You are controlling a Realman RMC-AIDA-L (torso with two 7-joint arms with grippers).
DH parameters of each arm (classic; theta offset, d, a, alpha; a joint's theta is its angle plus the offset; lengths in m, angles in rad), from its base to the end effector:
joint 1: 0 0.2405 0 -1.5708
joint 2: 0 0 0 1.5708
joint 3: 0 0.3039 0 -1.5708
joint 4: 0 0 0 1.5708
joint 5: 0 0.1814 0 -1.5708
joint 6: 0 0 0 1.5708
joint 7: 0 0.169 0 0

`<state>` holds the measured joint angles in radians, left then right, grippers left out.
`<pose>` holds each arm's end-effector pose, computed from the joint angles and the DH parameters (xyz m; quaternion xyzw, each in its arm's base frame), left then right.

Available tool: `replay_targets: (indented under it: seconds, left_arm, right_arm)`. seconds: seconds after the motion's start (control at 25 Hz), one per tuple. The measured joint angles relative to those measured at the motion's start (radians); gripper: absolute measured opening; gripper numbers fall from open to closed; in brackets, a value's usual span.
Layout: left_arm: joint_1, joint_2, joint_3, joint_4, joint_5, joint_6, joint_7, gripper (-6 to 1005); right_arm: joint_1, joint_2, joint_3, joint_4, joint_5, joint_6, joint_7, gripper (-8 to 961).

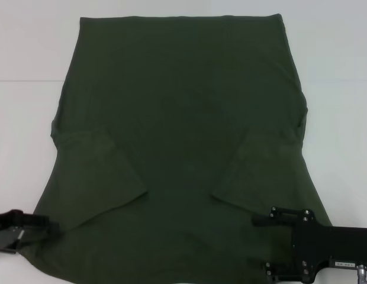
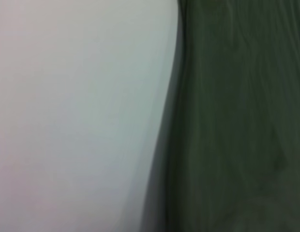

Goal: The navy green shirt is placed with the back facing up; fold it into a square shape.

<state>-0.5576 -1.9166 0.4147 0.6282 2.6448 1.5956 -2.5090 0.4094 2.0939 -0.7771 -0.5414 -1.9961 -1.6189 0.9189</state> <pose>-0.3776 0.3147 0.0150 -0.6582 -0.7440 -0.0566 0.0998 0.2964 0.2707 -0.0786 -0.9646 0.0739 0.2320 0.1017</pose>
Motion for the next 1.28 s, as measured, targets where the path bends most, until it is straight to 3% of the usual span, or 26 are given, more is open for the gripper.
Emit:
replay_targets:
  seconds: [0.12, 0.2, 0.72, 0.92, 1.0, 1.28]
  left_arm:
    - [-0.002, -0.008, 0.037, 0.005, 0.009, -0.021, -0.012, 904]
    - [-0.003, -0.011, 0.042, 0.005, 0.010, -0.028, -0.016, 742]
    - [0.003, -0.007, 0.037, 0.001, 0.004, -0.021, 0.004, 224]
    - [0.007, -0.002, 0.005, -0.012, -0.008, -0.021, 0.029, 68]
    - [0.007, 0.000, 0.001, -0.013, -0.008, -0.018, 0.036, 63]
    - [0.010, 0.003, -0.002, -0.013, -0.007, 0.007, 0.077, 44]
  right_arm:
    - [-0.001, -0.001, 0.002, 0.000, 0.003, -0.003, 0.000, 793]
    - [-0.001, -0.001, 0.003, 0.000, 0.003, -0.005, 0.001, 793]
    - [-0.004, -0.006, 0.010, -0.012, 0.005, -0.029, 0.062, 792]
    - [-0.012, -0.023, 0.076, -0.102, 0.002, -0.081, 0.303, 793]
    - [-0.015, -0.044, 0.098, -0.156, -0.001, -0.108, 0.467, 794]
    - [0.033, -0.205, 0.101, -0.231, -0.114, -0.175, 1.133, 778]
